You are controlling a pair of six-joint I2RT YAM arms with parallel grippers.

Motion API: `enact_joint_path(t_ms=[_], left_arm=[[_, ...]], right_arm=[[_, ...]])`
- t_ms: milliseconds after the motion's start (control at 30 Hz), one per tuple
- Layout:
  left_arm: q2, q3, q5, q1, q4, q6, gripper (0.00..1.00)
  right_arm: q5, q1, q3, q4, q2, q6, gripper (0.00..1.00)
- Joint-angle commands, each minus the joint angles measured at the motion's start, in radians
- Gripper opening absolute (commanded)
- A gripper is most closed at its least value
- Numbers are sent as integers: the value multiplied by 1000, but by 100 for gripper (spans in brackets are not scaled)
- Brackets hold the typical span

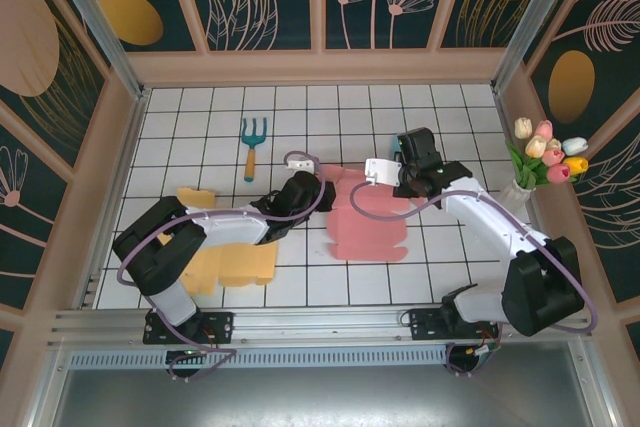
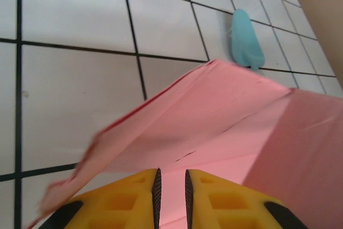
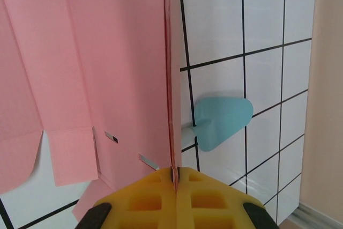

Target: Fold the paper box

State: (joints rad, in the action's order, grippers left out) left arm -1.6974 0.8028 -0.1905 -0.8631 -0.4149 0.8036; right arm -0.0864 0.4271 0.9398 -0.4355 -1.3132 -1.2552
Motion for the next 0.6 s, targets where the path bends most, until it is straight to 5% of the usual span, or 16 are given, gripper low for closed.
enact_joint_path(t_ms=[0, 100, 567], left_arm=[[-10, -16, -29, 4, -14, 33, 25], [-43, -28, -60, 4, -15, 50, 35], [-53, 6, 90, -7, -118, 87, 32]], right_arm=[[-23, 6, -8, 26, 24, -4, 0], [-16, 6, -7, 30, 20, 2, 0], [-13, 9, -5, 51, -20, 25, 0]])
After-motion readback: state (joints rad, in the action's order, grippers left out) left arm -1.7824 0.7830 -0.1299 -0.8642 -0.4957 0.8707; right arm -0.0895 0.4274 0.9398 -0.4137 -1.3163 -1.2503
